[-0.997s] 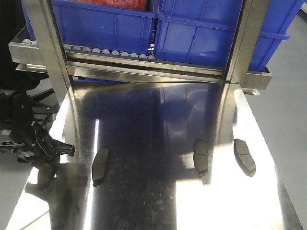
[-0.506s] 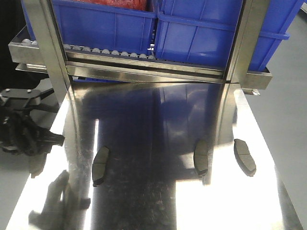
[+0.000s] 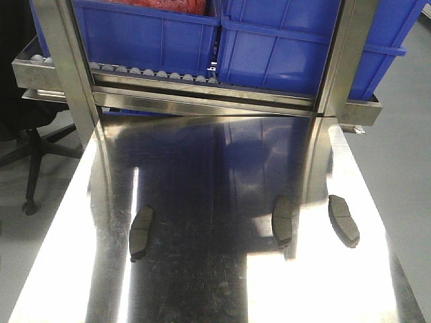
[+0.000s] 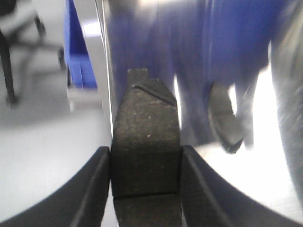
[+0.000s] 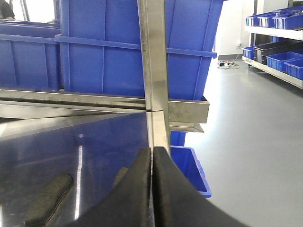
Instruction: Move and align brake pads A on conveyor
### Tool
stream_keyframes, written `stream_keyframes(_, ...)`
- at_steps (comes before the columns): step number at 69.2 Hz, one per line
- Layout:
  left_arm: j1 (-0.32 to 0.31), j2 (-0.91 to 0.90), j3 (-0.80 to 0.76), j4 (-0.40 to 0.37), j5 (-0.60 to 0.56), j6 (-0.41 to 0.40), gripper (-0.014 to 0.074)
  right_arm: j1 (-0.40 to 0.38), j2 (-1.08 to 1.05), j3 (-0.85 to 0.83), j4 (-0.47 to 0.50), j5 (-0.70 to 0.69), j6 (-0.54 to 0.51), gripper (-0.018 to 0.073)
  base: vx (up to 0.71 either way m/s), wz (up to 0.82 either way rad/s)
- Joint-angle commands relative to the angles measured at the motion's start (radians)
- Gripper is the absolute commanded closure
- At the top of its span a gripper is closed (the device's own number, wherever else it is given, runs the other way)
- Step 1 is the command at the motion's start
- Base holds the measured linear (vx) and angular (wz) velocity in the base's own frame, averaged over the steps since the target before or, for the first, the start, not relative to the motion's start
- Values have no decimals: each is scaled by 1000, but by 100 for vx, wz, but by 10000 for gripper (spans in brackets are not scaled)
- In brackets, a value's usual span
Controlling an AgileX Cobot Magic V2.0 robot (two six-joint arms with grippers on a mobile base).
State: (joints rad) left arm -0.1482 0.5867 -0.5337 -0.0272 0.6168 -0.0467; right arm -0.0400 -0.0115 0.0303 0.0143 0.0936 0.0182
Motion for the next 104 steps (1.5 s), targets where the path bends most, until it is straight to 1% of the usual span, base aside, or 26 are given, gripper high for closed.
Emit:
stream_keyframes(1,-6,-159,7,-4,-58,0,602,-6,-16,3,-3,-77,-3,569,0,0)
stream_keyframes(10,-6,-312,34,-7,-7,2,602,-4,-16,3,-3,-77,-3,569,0,0)
stream_keyframes(18,-6,-399,56,-2,-21,2,602,-4,-16,3,-3,-77,-3,569,0,0)
stream_keyframes(24,-6,-424,65,-2,-32,2,602,-4,-16,3,-3,-77,-3,569,0,0)
stream_keyframes(34,-6,-428,65,-9,-7,2,602,-4,-16,3,-3,-77,-3,569,0,0)
stream_keyframes(92,-6,-428,65,-9,-7,2,602,-4,-15,3,-3,-77,-3,569,0,0)
stream_keyframes(96,-6,-428,65,-9,-7,2,602,-4,-15,1,-6,-88,-3,569,0,0)
stream_keyframes(100,-6,-428,65,-9,-7,2,602,-4,-15,1,-3,-138,-3,569,0,0)
stream_keyframes(104,-6,-428,65,-9,-7,2,602,-4,-15,-1,31,-174,10,569,0,0)
